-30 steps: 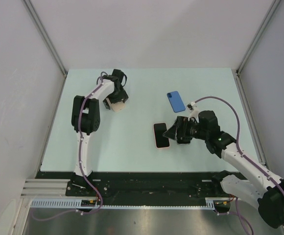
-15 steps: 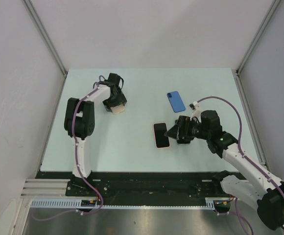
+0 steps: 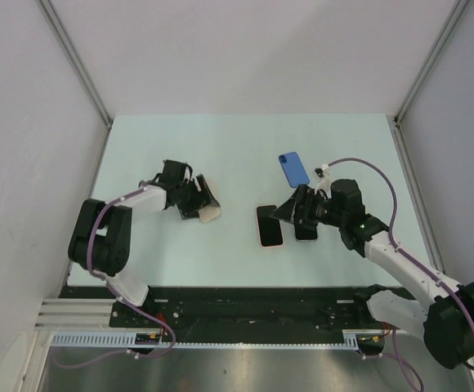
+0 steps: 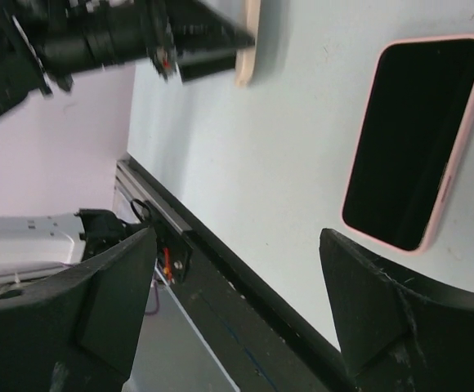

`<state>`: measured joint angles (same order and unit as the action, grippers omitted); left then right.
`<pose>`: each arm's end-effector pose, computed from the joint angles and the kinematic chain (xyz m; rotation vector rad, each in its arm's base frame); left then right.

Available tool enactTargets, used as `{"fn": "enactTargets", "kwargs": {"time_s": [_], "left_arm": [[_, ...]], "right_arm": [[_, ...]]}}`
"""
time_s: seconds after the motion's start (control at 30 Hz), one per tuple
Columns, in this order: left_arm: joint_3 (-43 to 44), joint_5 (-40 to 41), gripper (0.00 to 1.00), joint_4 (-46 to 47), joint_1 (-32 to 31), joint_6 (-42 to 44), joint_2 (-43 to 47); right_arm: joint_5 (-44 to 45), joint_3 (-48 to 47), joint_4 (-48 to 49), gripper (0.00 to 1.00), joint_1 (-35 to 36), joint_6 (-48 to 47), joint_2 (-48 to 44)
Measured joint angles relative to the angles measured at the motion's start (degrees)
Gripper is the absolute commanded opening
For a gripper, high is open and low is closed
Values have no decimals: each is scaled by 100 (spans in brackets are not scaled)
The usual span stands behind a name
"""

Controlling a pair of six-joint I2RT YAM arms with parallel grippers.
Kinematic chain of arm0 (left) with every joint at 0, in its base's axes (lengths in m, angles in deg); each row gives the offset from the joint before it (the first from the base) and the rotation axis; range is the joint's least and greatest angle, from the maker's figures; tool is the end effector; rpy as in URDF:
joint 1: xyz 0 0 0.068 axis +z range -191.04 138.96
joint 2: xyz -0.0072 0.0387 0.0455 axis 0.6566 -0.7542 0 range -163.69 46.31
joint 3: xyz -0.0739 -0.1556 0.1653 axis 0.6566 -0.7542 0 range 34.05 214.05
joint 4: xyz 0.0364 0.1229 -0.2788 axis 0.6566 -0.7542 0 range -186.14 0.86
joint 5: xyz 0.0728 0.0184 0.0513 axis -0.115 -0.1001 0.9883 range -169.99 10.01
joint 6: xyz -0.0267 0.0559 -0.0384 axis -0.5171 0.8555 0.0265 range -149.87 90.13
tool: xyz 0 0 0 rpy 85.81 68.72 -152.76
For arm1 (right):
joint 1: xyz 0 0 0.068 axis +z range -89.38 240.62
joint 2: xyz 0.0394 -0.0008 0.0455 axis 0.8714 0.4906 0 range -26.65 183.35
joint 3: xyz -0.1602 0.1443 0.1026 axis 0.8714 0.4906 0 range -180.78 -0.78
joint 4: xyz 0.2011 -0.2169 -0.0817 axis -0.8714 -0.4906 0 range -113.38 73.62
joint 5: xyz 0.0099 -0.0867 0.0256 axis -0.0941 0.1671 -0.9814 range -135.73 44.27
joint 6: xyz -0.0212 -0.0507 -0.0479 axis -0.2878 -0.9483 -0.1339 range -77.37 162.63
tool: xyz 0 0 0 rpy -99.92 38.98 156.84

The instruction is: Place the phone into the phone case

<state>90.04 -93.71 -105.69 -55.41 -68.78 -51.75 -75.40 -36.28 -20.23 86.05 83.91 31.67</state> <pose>0.3635 -0.1080 0.0746 -0.4828 2.6466 -0.6277 0.2638 0.1588 0.1929 -0.0522 2.2080 1.2214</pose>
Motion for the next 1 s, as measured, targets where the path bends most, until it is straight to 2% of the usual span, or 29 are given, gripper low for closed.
{"fn": "enactTargets", "kwargs": {"time_s": [0.3, 0.5, 0.73, 1.0], "left_arm": [[-2269, -1698, 68, 1574, -557, -247, 1681], [-3165, -2218, 68, 2446, -785, -636, 2540], [-3738, -2544, 68, 3285, -839, -1062, 2830], [-3926, -2732, 68, 3799, -839, -1320, 2876]], "right_arm": [[118, -42, 1412, 76, 319, 901, 1130], [225, -116, 2339, 73, 776, 1353, 2170], [234, -188, 3084, 67, 1263, 1849, 3001], [240, -417, 3571, 50, 1539, 2129, 3375]]}}
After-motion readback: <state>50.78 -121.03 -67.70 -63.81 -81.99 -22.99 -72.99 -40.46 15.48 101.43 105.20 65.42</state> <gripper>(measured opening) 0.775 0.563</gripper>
